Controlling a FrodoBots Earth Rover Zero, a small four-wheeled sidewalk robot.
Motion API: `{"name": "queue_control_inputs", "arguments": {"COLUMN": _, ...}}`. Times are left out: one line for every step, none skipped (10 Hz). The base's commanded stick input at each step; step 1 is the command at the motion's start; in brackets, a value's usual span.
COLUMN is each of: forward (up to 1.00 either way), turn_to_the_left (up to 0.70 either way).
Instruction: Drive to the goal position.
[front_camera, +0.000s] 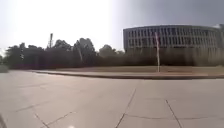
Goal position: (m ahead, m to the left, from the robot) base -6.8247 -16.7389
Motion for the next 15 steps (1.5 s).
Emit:
{"name": "queue_control_inputs", "arguments": {"forward": 1.00, "turn_to_the_left": 0.01}}
{"name": "queue_control_inputs", "arguments": {"forward": 1.00, "turn_to_the_left": 0.01}}
{"name": "queue_control_inputs", "arguments": {"forward": 1.00, "turn_to_the_left": 0.35}}
{"name": "queue_control_inputs", "arguments": {"forward": 1.00, "turn_to_the_left": 0.41}}
{"name": "queue_control_inputs", "arguments": {"forward": 1.00, "turn_to_the_left": 0.41}}
{"name": "queue_control_inputs", "arguments": {"forward": 1.00, "turn_to_the_left": 0.41}}
{"name": "queue_control_inputs", "arguments": {"forward": 1.00, "turn_to_the_left": 0.41}}
{"name": "queue_control_inputs", "arguments": {"forward": 1.00, "turn_to_the_left": 0.41}}
{"name": "queue_control_inputs", "arguments": {"forward": 1.00, "turn_to_the_left": 0.41}}
{"name": "queue_control_inputs", "arguments": {"forward": 1.00, "turn_to_the_left": 0.41}}
{"name": "queue_control_inputs", "arguments": {"forward": 1.00, "turn_to_the_left": 0.02}}
{"name": "queue_control_inputs", "arguments": {"forward": 1.00, "turn_to_the_left": 0.01}}
{"name": "queue_control_inputs", "arguments": {"forward": 1.00, "turn_to_the_left": 0.01}}
{"name": "queue_control_inputs", "arguments": {"forward": 1.00, "turn_to_the_left": -0.39}}
{"name": "queue_control_inputs", "arguments": {"forward": 1.00, "turn_to_the_left": -0.39}}
